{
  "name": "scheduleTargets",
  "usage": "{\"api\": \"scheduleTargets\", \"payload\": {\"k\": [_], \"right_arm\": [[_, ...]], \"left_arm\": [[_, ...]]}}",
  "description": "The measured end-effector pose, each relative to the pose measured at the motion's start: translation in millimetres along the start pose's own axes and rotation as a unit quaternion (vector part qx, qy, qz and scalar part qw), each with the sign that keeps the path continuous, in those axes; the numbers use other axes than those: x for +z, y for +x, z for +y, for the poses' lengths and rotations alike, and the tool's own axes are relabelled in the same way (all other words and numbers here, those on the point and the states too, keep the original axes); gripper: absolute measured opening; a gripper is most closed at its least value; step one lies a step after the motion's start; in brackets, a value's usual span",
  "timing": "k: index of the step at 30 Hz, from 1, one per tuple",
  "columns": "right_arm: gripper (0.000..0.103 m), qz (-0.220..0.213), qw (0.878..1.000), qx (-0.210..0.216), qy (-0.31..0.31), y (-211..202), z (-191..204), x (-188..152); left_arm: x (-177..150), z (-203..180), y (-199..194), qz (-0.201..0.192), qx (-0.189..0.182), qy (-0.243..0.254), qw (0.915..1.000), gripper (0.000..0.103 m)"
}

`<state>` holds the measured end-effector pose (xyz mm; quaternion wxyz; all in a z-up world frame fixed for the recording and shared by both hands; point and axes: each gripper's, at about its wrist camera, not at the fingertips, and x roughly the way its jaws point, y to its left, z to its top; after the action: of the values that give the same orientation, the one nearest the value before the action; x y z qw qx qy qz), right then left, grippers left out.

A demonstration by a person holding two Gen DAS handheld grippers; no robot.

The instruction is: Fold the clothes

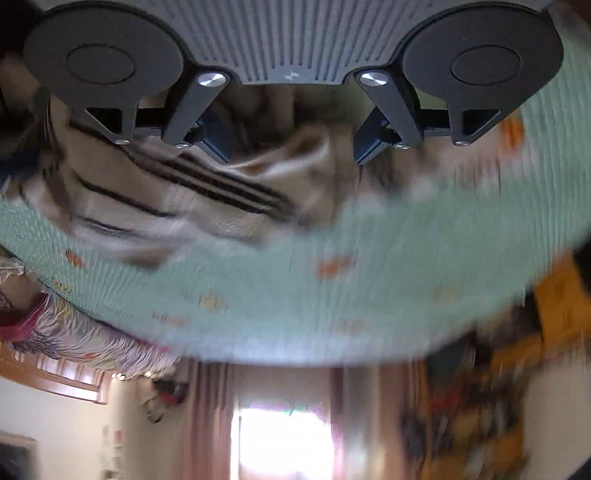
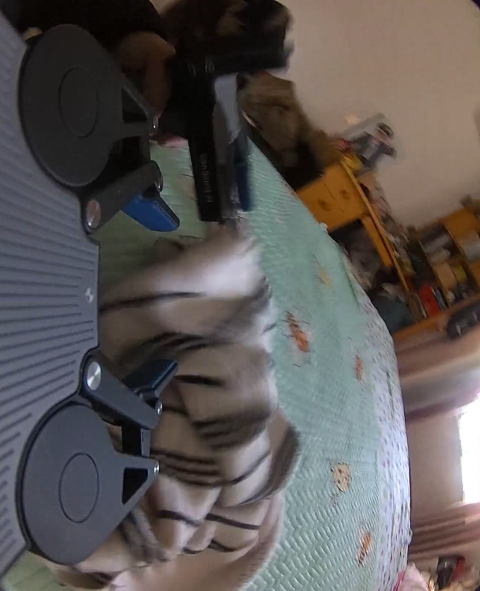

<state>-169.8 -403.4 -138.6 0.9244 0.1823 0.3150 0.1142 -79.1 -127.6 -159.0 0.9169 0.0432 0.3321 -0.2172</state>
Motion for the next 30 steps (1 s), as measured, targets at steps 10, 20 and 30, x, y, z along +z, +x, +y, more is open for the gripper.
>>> {"api": "scheduleTargets", "payload": {"k": [10,20,30], "right_arm": [[0.087,0.008,0.993,-0.08,0.091,-23.5,-62.8,-15.7],[0.015,0.028,0.992,-0.083,0.09,-9.2,-65.2,-34.6],[0.05,0.012,0.997,0.035,-0.064,-16.4,8.0,-35.0]], "left_arm": [[-39.7,5.3,8.2,0.092,-0.22,-0.135,0.9617,0.088],[-12.1,-15.6,74.9,0.127,-0.218,-0.224,0.9414,0.031],[19.3,57.0,17.7,-0.045,-0.167,-0.311,0.9346,0.013]]}}
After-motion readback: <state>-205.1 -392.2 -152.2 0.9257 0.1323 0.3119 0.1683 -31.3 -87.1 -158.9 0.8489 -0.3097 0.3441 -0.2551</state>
